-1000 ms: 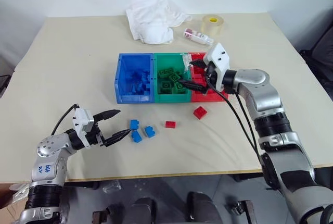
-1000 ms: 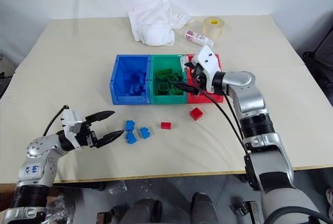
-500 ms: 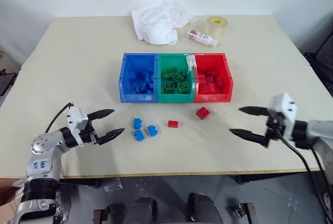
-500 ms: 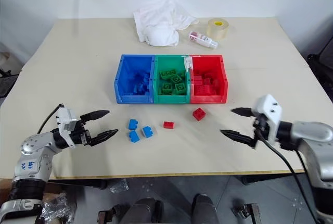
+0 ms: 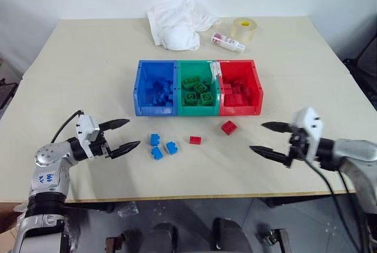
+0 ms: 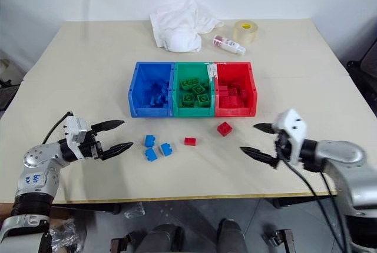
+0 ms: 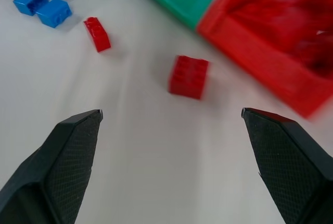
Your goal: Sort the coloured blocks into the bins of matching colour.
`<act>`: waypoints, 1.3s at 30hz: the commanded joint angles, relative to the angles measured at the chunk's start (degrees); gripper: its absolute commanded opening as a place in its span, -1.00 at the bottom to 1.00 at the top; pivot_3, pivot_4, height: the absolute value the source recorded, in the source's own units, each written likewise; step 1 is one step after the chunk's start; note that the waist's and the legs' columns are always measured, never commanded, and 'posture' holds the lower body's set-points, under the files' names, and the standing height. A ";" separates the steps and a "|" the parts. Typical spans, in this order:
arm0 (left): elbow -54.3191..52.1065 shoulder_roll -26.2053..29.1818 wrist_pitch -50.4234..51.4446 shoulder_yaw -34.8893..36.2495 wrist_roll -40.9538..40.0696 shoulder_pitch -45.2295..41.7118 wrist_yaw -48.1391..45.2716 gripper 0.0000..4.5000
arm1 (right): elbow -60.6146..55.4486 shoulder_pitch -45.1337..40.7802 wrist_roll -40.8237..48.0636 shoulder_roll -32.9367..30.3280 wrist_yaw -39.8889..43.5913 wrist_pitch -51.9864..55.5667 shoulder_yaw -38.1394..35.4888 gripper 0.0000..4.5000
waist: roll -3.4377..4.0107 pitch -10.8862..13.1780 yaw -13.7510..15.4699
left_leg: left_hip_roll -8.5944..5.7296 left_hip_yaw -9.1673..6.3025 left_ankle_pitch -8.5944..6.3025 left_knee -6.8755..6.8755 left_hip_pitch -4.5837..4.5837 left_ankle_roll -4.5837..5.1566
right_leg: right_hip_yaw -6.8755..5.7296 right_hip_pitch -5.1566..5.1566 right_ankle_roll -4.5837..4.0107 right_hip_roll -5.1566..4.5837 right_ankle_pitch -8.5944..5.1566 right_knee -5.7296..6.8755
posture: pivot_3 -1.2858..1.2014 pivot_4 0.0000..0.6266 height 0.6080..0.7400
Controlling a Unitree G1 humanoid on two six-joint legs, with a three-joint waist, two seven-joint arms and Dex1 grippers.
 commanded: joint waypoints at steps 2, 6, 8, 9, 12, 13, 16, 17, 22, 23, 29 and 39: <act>-5.48 -0.16 0.23 0.56 -0.98 1.91 0.25 1.00 | 7.88 -5.70 -5.24 4.22 -1.75 -5.26 6.34 0.99 | 0.01 0.00 -0.01 | 0.00 -0.01 0.00 0.00 0.00 0.00 | 0.01 -0.02 0.00 0.00 0.00 0.01 | 0.03 -0.52 1.00; -9.06 0.30 1.16 1.78 -1.74 4.69 1.01 1.00 | 13.66 -9.17 -7.81 7.00 -2.38 -8.36 9.06 0.99 | 0.01 0.00 -0.03 | -0.02 -0.11 0.00 -0.01 -0.03 0.00 | -0.04 -0.04 0.00 -0.01 0.00 0.07 | 0.03 -0.52 1.00; -10.54 0.46 1.52 2.39 -1.99 6.24 1.50 1.00 | 15.82 -10.29 -8.80 8.18 -2.57 -9.76 9.87 0.99 | 0.01 0.00 -0.09 | -0.02 -0.11 0.00 -0.01 -0.03 0.00 | -0.03 -0.04 0.00 -0.01 0.00 0.06 | 0.03 -0.52 1.00; -11.13 0.49 1.70 2.61 -2.06 6.81 1.67 1.00 | 16.59 -10.64 -9.18 8.61 -2.60 -10.26 10.07 0.99 | 0.01 0.00 -0.13 | -0.01 -0.10 0.00 -0.01 -0.03 0.00 | -0.03 -0.04 0.00 0.00 0.00 0.06 | 0.03 -0.52 1.00; -12.84 0.33 2.18 3.19 -2.25 8.42 2.57 1.00 | 17.44 -10.83 -9.17 10.03 -2.53 -11.03 10.07 0.82 | 0.01 0.00 -0.12 | 0.01 -0.10 0.00 -0.01 -0.02 0.00 | -0.04 -0.04 0.00 0.01 0.00 0.06 | 0.03 -0.52 1.00; -13.38 0.25 2.34 3.28 -2.35 8.91 2.84 1.00 | 17.44 -10.79 -8.85 10.55 -2.51 -11.16 9.90 0.73 | 0.01 0.00 -0.14 | 0.01 -0.10 0.00 -0.01 -0.02 0.00 | -0.03 -0.04 0.00 0.01 0.00 0.07 | 0.03 -0.52 1.00; -14.44 0.09 2.51 3.34 -2.50 9.88 3.25 1.00 | 16.74 -10.45 -8.43 11.23 -2.44 -10.81 9.56 0.27 | 0.01 0.00 -0.07 | 0.01 -0.10 0.00 -0.01 -0.02 0.00 | -0.03 -0.04 0.00 0.01 0.00 0.07 | 0.03 -0.52 1.00; -14.73 -0.02 2.62 3.31 -2.54 10.06 3.41 1.00 | 16.35 -10.23 -8.43 11.27 -2.46 -10.72 9.45 0.12 | 0.01 0.00 -0.03 | 0.00 -0.10 0.00 -0.01 -0.02 0.00 | -0.03 -0.04 0.00 0.01 0.00 0.07 | 0.03 -0.52 1.00; -14.86 -0.15 2.76 3.10 -2.71 9.99 3.52 1.00 | 11.63 -9.47 -7.29 10.54 -2.75 -9.32 8.22 -0.34 | 0.02 0.00 -0.12 | 0.00 -0.10 0.00 -0.01 -0.02 0.00 | -0.03 -0.05 0.00 0.01 0.00 0.06 | 0.03 -0.52 1.00; -14.68 -0.11 2.75 3.10 -2.73 9.80 3.44 1.00 | 9.77 -9.42 -6.70 10.10 -2.74 -8.54 7.63 -0.34 | 0.02 0.00 -0.11 | 0.00 -0.09 0.00 -0.01 -0.02 0.00 | -0.03 -0.05 0.00 0.01 0.00 0.07 | 0.03 -0.52 1.00; -12.91 0.27 2.69 2.98 -2.54 8.38 2.73 1.00 | 4.12 -12.82 -4.11 7.99 -4.86 -5.01 3.10 -0.34 | 0.02 0.01 -0.01 | 0.00 -0.09 0.00 -0.01 -0.03 0.00 | -0.02 -0.04 0.00 0.00 0.00 0.05 | 0.03 -0.52 1.00; -9.55 -1.31 1.51 1.28 -1.62 4.30 1.90 1.00 | 31.94 -33.71 -11.73 9.66 -10.31 -13.60 3.46 -0.18 | 0.02 0.01 -0.37 | -0.02 -0.09 0.00 -0.05 -0.03 0.00 | -0.04 -0.07 -0.01 0.01 0.00 0.07 | 0.03 -0.52 1.00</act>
